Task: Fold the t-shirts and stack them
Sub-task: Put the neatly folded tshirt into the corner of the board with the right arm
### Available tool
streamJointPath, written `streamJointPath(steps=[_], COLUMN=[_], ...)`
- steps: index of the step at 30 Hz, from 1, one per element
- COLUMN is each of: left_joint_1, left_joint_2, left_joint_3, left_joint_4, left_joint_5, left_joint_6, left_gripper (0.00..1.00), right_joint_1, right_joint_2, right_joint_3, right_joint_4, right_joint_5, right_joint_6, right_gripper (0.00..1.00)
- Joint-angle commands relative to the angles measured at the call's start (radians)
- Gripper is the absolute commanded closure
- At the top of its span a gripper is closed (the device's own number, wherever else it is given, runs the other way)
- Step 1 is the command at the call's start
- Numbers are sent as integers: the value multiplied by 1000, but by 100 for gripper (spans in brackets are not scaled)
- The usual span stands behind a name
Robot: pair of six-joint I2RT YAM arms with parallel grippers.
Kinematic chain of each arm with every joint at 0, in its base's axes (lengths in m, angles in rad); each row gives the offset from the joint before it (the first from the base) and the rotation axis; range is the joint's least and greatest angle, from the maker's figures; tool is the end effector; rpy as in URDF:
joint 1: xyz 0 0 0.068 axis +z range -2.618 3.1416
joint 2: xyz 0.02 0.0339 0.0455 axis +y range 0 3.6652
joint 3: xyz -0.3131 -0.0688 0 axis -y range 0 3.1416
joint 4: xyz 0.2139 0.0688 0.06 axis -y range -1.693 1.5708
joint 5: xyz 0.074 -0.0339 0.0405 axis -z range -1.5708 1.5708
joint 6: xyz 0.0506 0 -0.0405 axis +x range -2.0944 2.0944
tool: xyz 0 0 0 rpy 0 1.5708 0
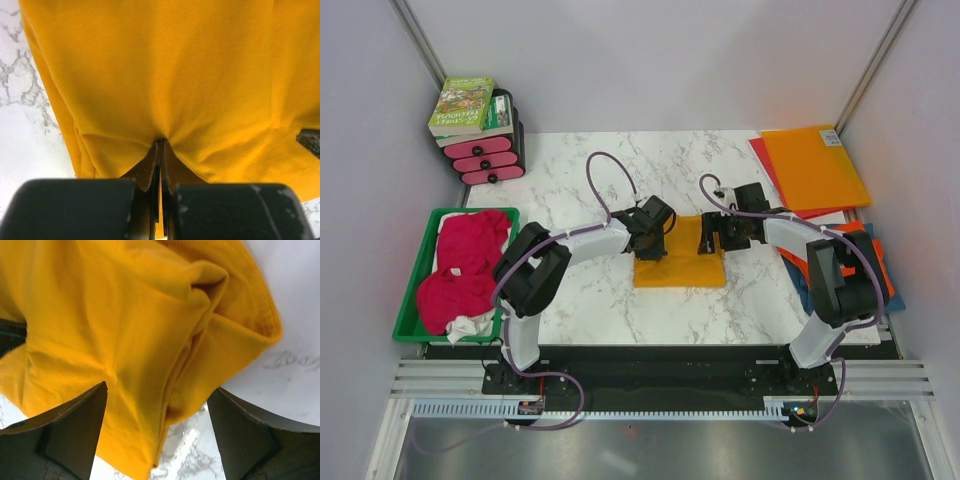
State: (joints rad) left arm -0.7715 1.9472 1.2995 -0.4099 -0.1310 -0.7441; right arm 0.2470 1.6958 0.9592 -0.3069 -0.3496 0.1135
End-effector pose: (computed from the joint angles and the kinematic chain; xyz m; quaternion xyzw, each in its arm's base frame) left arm 0.2934 -0.2761 0.2153 -0.0034 0.9653 -0.1281 0.2275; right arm 0.3050 0.0948 0.2199 -0.1086 0.9456 0.2112 0.2224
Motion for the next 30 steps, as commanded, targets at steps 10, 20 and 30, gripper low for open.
streamJointPath(steps=[10, 20, 30], left_joint_1=[-3, -3, -6], left_joint_2=[25, -2, -164], left_joint_3=[40, 34, -40], left_joint_4=[2, -7, -6], left_joint_5=[14, 8, -47], left_joint_6=[-9, 3, 66], left_gripper=[98, 98, 77], right_joint_1=[6, 6, 41], right_joint_2=[145, 105, -39], right_joint_3=[6, 1, 144], right_joint_4=[23, 0, -149], right_joint_5=[-5, 37, 216], right_joint_6=[51, 29, -104], right_gripper=[51, 100, 100])
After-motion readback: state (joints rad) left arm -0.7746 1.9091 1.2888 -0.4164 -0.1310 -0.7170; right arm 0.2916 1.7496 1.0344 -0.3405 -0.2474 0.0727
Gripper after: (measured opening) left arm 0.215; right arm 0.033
